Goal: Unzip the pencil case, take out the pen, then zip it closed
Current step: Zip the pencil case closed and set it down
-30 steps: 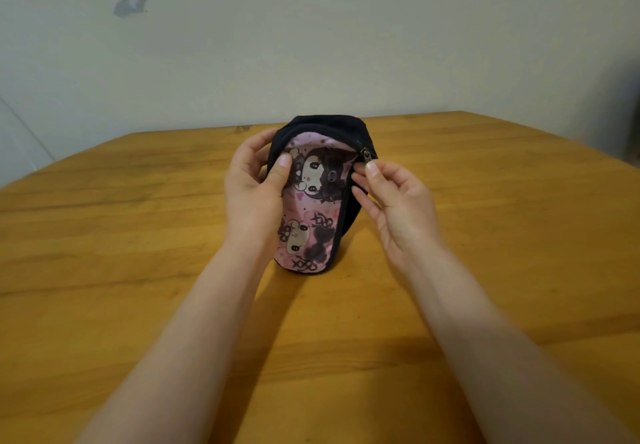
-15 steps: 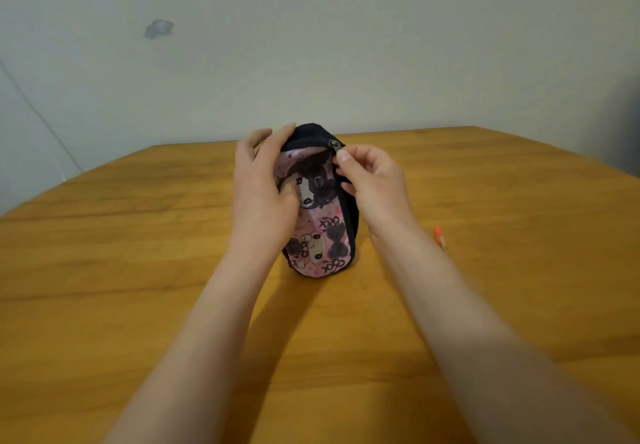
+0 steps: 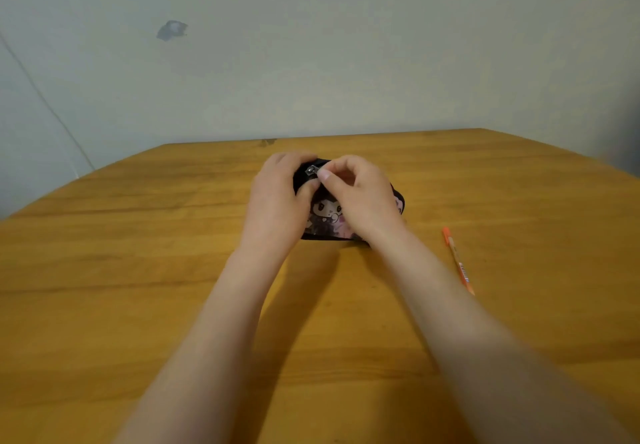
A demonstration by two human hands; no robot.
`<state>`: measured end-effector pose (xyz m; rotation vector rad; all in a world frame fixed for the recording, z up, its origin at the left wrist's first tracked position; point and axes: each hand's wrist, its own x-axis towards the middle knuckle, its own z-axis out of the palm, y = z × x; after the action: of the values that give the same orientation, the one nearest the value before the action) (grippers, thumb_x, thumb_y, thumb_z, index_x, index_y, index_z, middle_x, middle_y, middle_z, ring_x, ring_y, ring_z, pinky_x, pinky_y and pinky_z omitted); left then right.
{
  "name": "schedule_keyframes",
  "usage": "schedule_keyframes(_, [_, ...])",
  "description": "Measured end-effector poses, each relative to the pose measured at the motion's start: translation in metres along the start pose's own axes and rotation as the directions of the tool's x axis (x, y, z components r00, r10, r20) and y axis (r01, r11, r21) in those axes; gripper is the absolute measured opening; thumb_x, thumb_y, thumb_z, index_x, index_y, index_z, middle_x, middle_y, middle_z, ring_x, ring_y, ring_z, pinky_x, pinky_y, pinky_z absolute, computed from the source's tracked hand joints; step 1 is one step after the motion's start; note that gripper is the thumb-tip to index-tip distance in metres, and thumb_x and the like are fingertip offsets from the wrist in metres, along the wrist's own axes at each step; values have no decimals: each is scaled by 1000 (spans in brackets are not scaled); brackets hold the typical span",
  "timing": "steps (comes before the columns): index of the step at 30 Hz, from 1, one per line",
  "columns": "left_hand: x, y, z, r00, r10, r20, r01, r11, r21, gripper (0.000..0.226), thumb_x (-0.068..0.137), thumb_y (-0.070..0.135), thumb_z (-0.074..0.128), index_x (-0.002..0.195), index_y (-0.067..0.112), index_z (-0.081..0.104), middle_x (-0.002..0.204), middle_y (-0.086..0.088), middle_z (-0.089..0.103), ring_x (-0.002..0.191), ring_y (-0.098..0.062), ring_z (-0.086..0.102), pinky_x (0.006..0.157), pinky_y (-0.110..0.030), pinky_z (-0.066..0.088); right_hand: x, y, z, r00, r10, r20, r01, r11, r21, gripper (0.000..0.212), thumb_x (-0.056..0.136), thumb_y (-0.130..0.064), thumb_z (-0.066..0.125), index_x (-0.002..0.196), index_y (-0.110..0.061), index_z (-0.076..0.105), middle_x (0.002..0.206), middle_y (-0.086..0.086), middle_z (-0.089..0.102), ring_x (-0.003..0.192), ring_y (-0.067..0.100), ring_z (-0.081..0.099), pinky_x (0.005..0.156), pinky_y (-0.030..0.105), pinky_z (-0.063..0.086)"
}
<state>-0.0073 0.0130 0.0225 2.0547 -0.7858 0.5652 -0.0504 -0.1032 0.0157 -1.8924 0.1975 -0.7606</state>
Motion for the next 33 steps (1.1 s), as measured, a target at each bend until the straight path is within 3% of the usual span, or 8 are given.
schedule_keyframes(3, [0,-1,-1,1000,-26,-5,26,999,-21,27,84,13,67,110,17,70,112,2,67,104,-10,58,89,-17,40,-4,4,2,999,21,-28,-22,1000,-18,13,90,-25,63,78,-30,62,83,-14,66,83,8,64,76,30,51])
schedule_keyframes(8, [0,-3,0,997,-79,-18,77,994,-74,23,80,7,71,102,13,74,110,3,69,95,-1,56,80,1,37,-6,7,3,997,31,-77,-36,998,-54,8,90,-25,63,85,-21,67,87,-9,68,89,12,64,83,37,53])
schedule_keyframes(14, [0,-5,1,994,-101,-31,98,992,-85,17,78,6,72,94,11,74,109,2,70,97,-10,61,86,-23,48,-6,8,5,993,41,-111,-51,995,-88,12,91,-28,61,91,-18,68,92,-7,68,91,12,63,81,31,51])
schedule_keyframes(22, [2,-7,0,994,-80,-72,75,995,-58,13,77,9,74,89,12,75,98,9,68,89,-4,60,82,-18,46,-1,11,5,986,55,-156,-72,991,-109,13,93,-30,60,96,-18,66,87,-13,60,86,7,57,63,10,36])
schedule_keyframes(25, [3,-10,-1,993,-84,-79,79,995,-61,12,78,9,73,88,13,74,96,11,67,89,-7,61,83,-19,47,1,14,-1,983,74,-167,-94,988,-119,9,94,-30,58,91,-22,63,79,-20,55,82,6,56,63,11,37])
schedule_keyframes(29, [4,-13,-2,991,-100,-85,94,993,-74,11,78,7,71,84,16,71,93,13,65,89,-10,64,83,-22,48,3,18,-7,981,108,-161,-128,984,-121,12,94,-30,59,92,-20,65,80,-16,57,85,10,59,69,23,44])
schedule_keyframes(33, [3,-14,-2,991,-97,-89,92,994,-65,12,80,6,69,84,17,68,94,10,68,91,-14,65,84,-31,51,4,21,-13,980,132,-146,-150,981,-125,11,94,-30,59,88,-22,64,81,-15,59,83,8,59,63,17,41])
